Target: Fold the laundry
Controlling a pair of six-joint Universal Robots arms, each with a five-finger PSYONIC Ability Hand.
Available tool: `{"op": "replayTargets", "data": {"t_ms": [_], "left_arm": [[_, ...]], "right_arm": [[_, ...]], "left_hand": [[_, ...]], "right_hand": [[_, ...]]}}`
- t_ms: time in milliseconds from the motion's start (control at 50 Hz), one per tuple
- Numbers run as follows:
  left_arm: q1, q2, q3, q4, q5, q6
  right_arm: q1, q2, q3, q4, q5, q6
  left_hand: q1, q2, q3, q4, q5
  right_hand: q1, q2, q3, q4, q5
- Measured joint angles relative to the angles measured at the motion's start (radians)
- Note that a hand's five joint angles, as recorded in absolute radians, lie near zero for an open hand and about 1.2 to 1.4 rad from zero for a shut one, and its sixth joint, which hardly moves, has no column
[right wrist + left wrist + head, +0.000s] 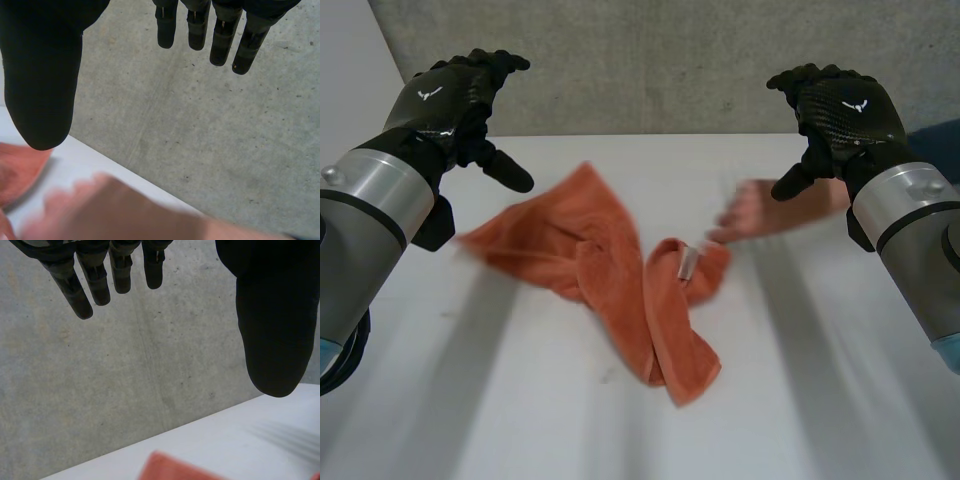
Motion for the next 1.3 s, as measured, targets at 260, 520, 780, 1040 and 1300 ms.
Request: {"op": "replayTargets", "data": {"t_ms": [260,520,780,1040,1300], "left_arm": [[-0.008,-0.001,-0.001,0.004,0.000,0.000],[-0.012,-0.081,0.007,0.004,0.009,0.051],[-0.012,-0.336,0.041,0.007,0.151,0.398],[-0.014,-0.645,0.150,0.017,0.275,0.563],[-0.028,-0.587,0.205,0.281,0.126,0.523]], "right_arm": [[0.001,0.000,0.002,0.000,0.000,0.000],[0.007,0.034,-0.026,0.094,0.006,-0.023],[0.161,0.212,-0.093,0.215,-0.040,-0.067],[0.246,0.563,-0.321,0.151,-0.051,-0.116],[0.225,0.599,-0.597,0.115,0.123,-0.177]], "left_hand": [[0.000,0.000,0.000,0.000,0.000],[0.000,0.000,0.000,0.000,0.000],[0.000,0.000,0.000,0.000,0.000],[0.161,0.149,0.123,0.131,0.120],[0.800,0.980,0.938,0.985,0.878]], "right_hand": [[0.000,0.000,0.000,0.000,0.000],[0.000,0.000,0.000,0.000,0.000],[0.000,0.000,0.000,0.000,0.000],[0.114,0.117,0.122,0.111,0.111],[0.769,0.933,0.964,0.958,0.884]]}}
